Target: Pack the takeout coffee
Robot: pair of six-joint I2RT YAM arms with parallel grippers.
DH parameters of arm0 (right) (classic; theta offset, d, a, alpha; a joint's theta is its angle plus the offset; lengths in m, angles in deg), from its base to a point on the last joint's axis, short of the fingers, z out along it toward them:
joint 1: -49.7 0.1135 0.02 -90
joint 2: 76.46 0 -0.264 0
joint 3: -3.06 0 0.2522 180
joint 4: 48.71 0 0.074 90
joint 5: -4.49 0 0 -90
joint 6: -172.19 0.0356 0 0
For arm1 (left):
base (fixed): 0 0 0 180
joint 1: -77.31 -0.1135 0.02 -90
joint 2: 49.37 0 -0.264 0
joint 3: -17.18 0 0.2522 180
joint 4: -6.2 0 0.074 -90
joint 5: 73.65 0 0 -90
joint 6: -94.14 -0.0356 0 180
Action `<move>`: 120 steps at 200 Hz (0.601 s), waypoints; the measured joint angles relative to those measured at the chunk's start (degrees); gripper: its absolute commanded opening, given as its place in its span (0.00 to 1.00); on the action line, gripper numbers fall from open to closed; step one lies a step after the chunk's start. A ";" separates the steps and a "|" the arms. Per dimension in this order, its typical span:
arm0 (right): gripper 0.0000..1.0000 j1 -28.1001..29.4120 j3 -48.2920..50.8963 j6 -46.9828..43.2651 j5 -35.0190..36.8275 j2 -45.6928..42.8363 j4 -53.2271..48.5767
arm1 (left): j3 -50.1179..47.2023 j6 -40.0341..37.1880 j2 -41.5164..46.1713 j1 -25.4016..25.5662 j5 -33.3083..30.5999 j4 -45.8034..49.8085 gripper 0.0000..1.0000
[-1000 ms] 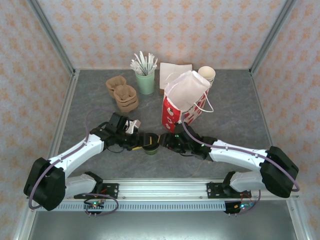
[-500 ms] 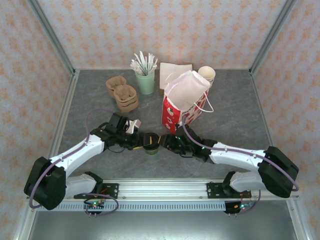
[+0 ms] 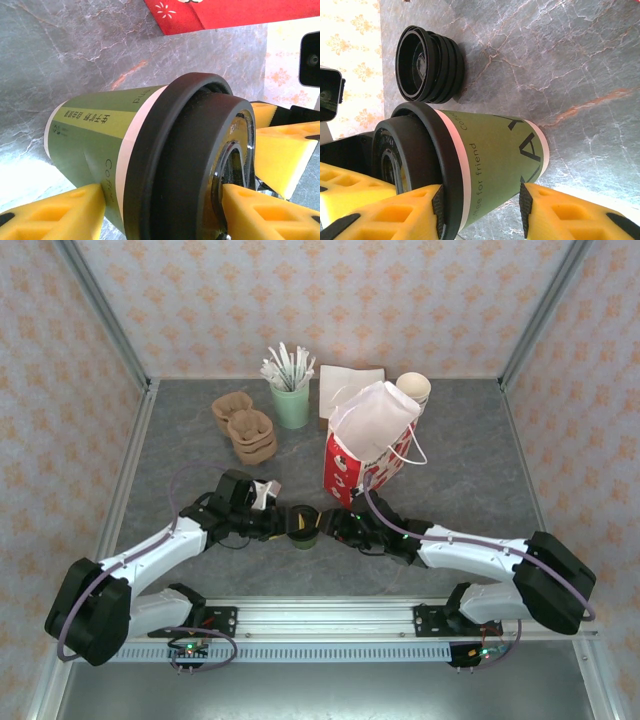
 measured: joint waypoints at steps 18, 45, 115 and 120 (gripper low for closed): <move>0.44 -0.02 0.00 0.00 0.20 0.26 0.35 | -1.22 0.87 0.31 -0.02 0.20 -2.23 0.58; 0.44 -0.02 0.00 0.02 0.39 0.57 0.79 | -3.19 2.43 0.72 -0.11 0.61 -5.66 0.58; 0.48 -0.11 0.00 0.59 0.90 -0.02 0.20 | -3.17 3.39 1.33 -0.24 0.39 -6.62 0.58; 0.48 -0.11 0.00 0.55 1.01 -0.24 -0.22 | -3.04 3.37 1.64 -0.20 0.15 -6.23 0.58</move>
